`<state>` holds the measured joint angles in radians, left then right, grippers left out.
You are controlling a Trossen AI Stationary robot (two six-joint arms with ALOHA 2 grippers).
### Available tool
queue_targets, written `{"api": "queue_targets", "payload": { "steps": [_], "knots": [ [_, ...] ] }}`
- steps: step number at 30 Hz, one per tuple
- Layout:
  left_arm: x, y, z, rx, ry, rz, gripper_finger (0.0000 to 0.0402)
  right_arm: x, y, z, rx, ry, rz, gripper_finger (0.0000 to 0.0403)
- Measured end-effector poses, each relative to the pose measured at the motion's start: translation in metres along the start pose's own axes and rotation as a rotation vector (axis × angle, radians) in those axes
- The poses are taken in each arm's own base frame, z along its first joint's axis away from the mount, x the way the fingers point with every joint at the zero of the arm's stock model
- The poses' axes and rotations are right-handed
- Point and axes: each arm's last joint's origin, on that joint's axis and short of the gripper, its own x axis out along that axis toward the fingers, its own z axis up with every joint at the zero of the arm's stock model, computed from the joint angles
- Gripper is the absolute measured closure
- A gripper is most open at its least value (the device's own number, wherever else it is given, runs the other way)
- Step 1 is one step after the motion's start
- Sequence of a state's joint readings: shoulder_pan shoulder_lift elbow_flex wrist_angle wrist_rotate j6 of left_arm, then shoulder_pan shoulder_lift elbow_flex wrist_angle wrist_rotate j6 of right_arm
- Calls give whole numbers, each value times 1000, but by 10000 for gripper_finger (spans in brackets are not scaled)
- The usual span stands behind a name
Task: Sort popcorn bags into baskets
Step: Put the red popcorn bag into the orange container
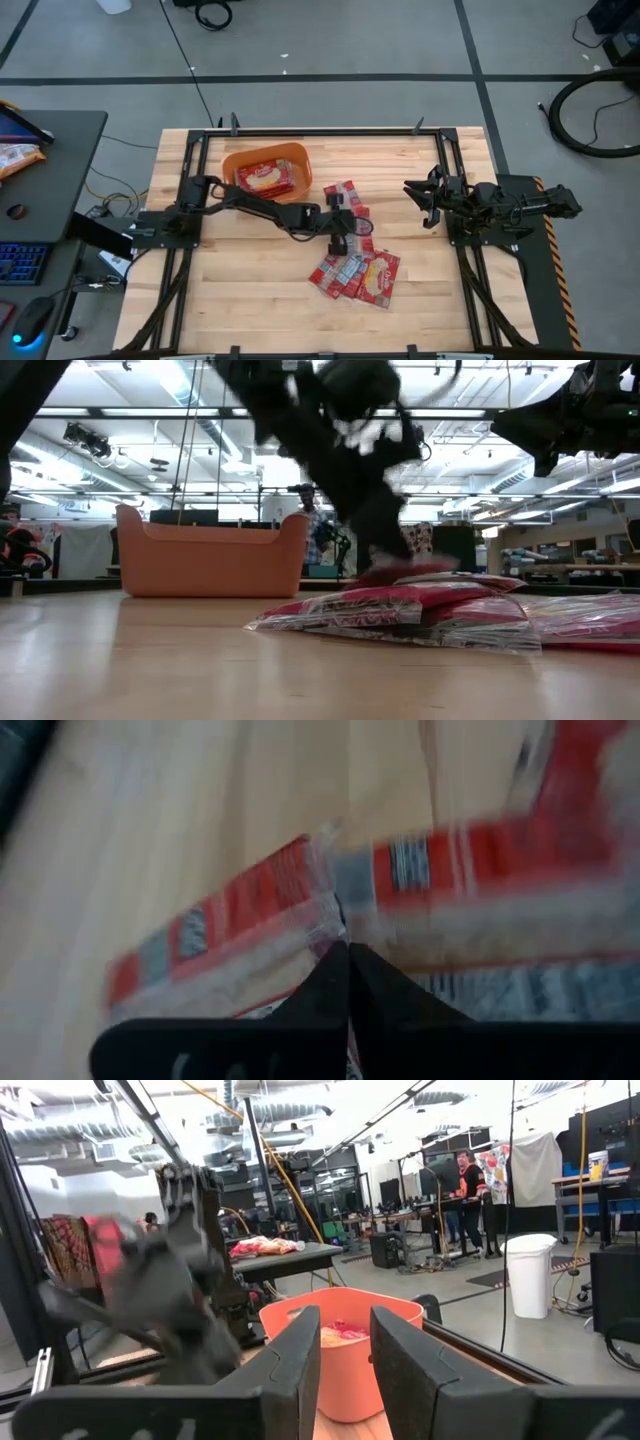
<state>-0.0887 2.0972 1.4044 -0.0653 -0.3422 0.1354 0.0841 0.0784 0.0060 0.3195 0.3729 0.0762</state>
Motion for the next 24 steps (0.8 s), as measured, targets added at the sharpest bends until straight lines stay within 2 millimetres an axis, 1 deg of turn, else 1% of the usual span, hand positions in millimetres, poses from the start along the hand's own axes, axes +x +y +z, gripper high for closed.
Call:
{"api": "queue_targets", "payload": {
  "steps": [2, 6, 7, 10, 15, 16, 18, 21, 24],
  "knots": [
    [-14, 7, 17, -26, -12, 4, 397, 0, 0, 0, 0, 0, 0, 307],
    [-39, 20, 41, -50, 28, 16, 397, 0, 0, 0, 1, -1, 0, 307],
    [-47, 27, 50, -76, 15, 25, 397, 0, 0, 0, 0, 0, 0, 307],
    [-69, 49, 67, -159, 44, 47, 397, 0, 0, 0, 1, -2, 1, 307],
    [-96, 86, 81, -292, 113, 83, 398, 0, 0, 0, -1, 3, 1, 307],
    [-103, 93, 86, -326, 101, 88, 398, 0, 0, 0, -1, 2, 0, 307],
    [-117, 104, 90, -372, 133, 100, 398, 0, 0, 0, -1, 3, 0, 307],
    [-132, 115, 94, -432, 176, 104, 398, 1, 0, -1, -2, 6, 0, 307],
    [-145, 120, 94, -476, 234, 119, 399, 1, 0, -1, -4, 10, 1, 307]
  ]
}}
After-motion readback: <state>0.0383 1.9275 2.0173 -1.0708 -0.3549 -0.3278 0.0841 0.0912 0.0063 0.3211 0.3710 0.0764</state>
